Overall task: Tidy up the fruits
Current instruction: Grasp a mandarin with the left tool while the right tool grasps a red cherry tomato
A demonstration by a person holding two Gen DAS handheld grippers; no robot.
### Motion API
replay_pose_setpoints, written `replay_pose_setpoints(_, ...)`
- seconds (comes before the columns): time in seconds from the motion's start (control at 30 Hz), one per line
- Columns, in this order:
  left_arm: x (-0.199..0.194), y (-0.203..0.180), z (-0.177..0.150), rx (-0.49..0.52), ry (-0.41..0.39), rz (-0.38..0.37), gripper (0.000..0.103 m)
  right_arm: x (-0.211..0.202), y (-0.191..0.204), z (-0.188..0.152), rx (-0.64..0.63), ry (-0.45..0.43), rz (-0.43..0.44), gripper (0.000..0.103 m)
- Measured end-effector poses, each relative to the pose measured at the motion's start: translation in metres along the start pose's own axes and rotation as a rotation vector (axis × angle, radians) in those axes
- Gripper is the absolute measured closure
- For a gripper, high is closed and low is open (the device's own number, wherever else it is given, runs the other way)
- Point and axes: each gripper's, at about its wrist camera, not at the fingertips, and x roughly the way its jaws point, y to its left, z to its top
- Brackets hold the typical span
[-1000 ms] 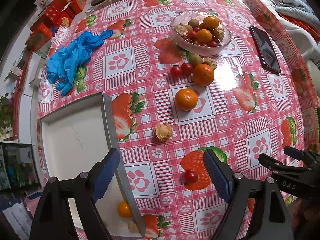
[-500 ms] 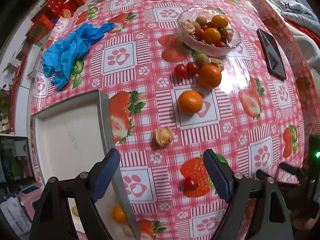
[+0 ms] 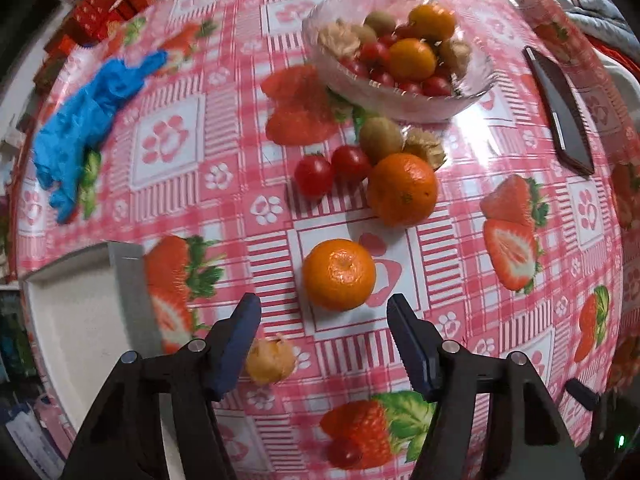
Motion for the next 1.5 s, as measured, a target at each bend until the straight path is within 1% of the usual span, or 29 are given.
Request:
replay_pose_setpoints(0.1,0.006,0.002,0.001,-0.011,0.003,0.002,0.035,-0.011,0.007,-0.011,0.003,-0.016,-0.001,0.0)
replay_pose_setpoints(0.23,0.009,0.005,0.004,-0.02,-0.001,-0.003,0.035,-0.016,0.007,-0.019,0.004,-0.033,-0.003,0.0)
replay_pose_setpoints(0.33,0.013,0.003,0.005,-0.028,-0.001,-0.005,0.036,-0.016,0.007,-0.02,-0.005,-0.005,-0.003,0.0)
replay_pose_setpoints(0.4,0.016,0.006,0.009,-0.031,-0.008,-0.029,0.05,-0.016,0.008,-0.018,-0.018,0.029,-0.002,0.0)
replay_pose_setpoints(0.43,0.015,0.004,0.009,-0.021,-0.013,-0.028,0.053,-0.017,0.009,-0.016,-0.017,0.032,0.005,0.0)
replay_pose_setpoints(0.5,0.015,0.002,0.01,-0.007,-0.019,-0.029,0.063,-0.022,0.013,-0.016,-0.017,0.017,0.041,0.0)
replay_pose_setpoints(0.7,0.011,0.007,0.007,-0.026,-0.035,-0.049,0.064,-0.045,0.052,-0.011,-0.1,-0.052,0.127,0.0)
replay_pose_setpoints(0.8,-0.009,0.021,-0.001,-0.045,-0.067,-0.055,0.064,-0.053,0.077,-0.007,-0.149,-0.07,0.174,0.002)
replay_pose_setpoints(0.9,-0.025,0.038,-0.011,-0.07,-0.095,-0.05,0.064,-0.055,0.1,-0.002,-0.185,-0.066,0.206,0.004)
replay_pose_setpoints(1.0,-0.041,0.063,-0.028,-0.118,-0.114,-0.035,0.064,-0.054,0.122,0.001,-0.218,-0.058,0.228,0.014)
replay_pose_setpoints(1.07,-0.049,0.078,-0.041,-0.143,-0.118,-0.022,0.064,-0.053,0.135,0.001,-0.24,-0.052,0.236,0.019)
replay_pose_setpoints(1.1,-0.051,0.083,-0.047,-0.154,-0.118,-0.017,0.064,-0.052,0.141,0.001,-0.254,-0.049,0.235,0.025)
replay_pose_setpoints(1.13,-0.053,0.091,-0.056,-0.166,-0.116,-0.011,0.064,-0.052,0.147,0.001,-0.265,-0.046,0.232,0.03)
replay_pose_setpoints(1.2,-0.055,0.108,-0.074,-0.193,-0.104,-0.002,0.064,-0.048,0.16,-0.001,-0.293,-0.033,0.212,0.036)
replay_pose_setpoints(1.27,-0.055,0.115,-0.087,-0.21,-0.095,0.007,0.064,-0.049,0.17,-0.004,-0.325,-0.047,0.178,0.038)
replay_pose_setpoints(1.3,-0.056,0.121,-0.093,-0.216,-0.091,0.014,0.064,-0.05,0.175,-0.004,-0.336,-0.048,0.173,0.043)
replay_pose_setpoints(1.37,-0.057,0.128,-0.107,-0.229,-0.081,0.021,0.064,-0.052,0.187,-0.007,-0.362,-0.052,0.154,0.059)
replay_pose_setpoints(1.4,-0.058,0.133,-0.113,-0.235,-0.076,0.02,0.064,-0.052,0.195,-0.007,-0.371,-0.05,0.144,0.072)
replay_pose_setpoints(1.43,-0.057,0.137,-0.118,-0.24,-0.07,0.019,0.064,-0.052,0.197,-0.008,-0.377,-0.044,0.139,0.079)
replay_pose_setpoints(1.5,-0.058,0.142,-0.126,-0.249,-0.065,0.023,0.064,-0.053,0.206,-0.01,-0.38,-0.041,0.128,0.079)
